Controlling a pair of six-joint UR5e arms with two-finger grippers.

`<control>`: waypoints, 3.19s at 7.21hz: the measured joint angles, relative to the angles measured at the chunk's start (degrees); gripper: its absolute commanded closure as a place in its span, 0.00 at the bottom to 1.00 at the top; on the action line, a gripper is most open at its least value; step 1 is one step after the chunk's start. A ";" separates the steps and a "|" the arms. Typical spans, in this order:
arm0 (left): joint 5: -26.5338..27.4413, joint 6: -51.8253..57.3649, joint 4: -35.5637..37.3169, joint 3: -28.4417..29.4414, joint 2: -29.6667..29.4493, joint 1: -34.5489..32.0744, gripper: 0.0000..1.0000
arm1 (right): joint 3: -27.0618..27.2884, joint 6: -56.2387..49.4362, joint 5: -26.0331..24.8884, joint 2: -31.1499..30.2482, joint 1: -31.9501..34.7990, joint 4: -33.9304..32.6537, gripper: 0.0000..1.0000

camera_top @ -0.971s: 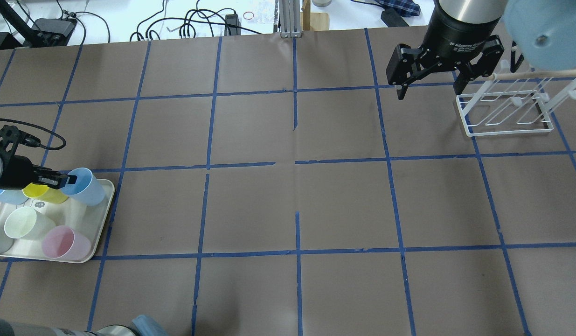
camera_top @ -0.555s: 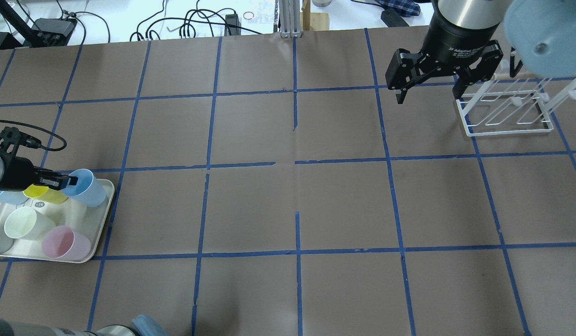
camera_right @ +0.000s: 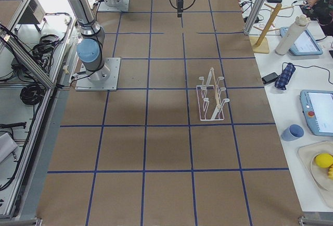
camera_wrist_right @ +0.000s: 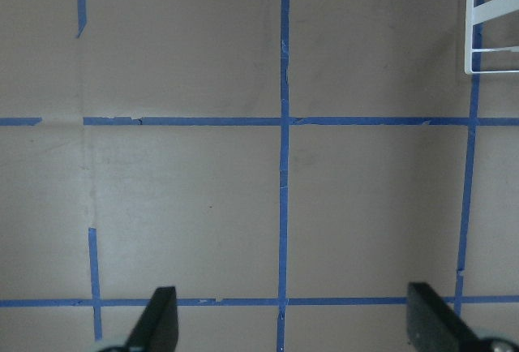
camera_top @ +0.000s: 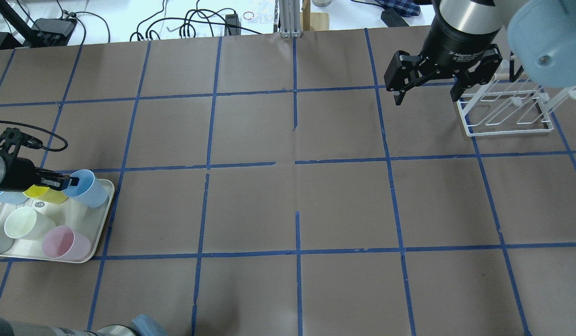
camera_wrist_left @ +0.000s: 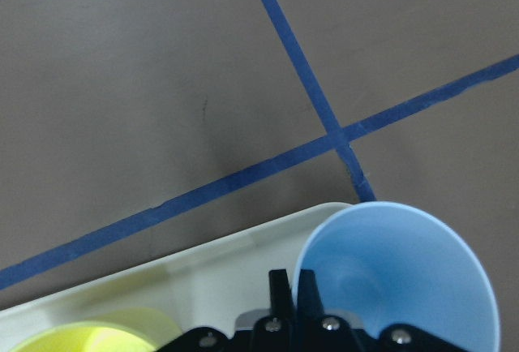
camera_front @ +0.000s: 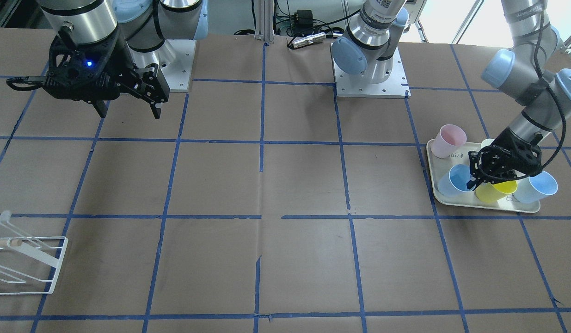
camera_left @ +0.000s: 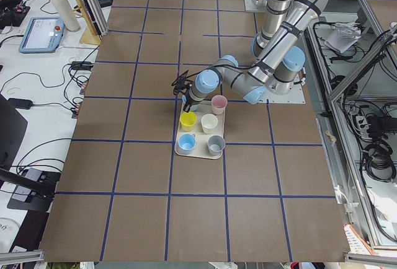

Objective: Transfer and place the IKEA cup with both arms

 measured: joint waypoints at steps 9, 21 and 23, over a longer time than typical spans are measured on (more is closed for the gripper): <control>0.75 -19.92 -12.51 7.63 9.36 -9.12 0.00 | -0.21 0.19 0.72 0.17 -0.09 -0.18 0.00; 20.40 -67.00 -47.68 34.82 13.25 -44.70 0.00 | -0.22 0.00 0.61 0.19 -0.14 -0.11 0.00; 20.56 -66.24 -47.44 35.31 12.64 -43.89 0.00 | -0.23 0.00 0.53 0.19 -0.15 -0.10 0.00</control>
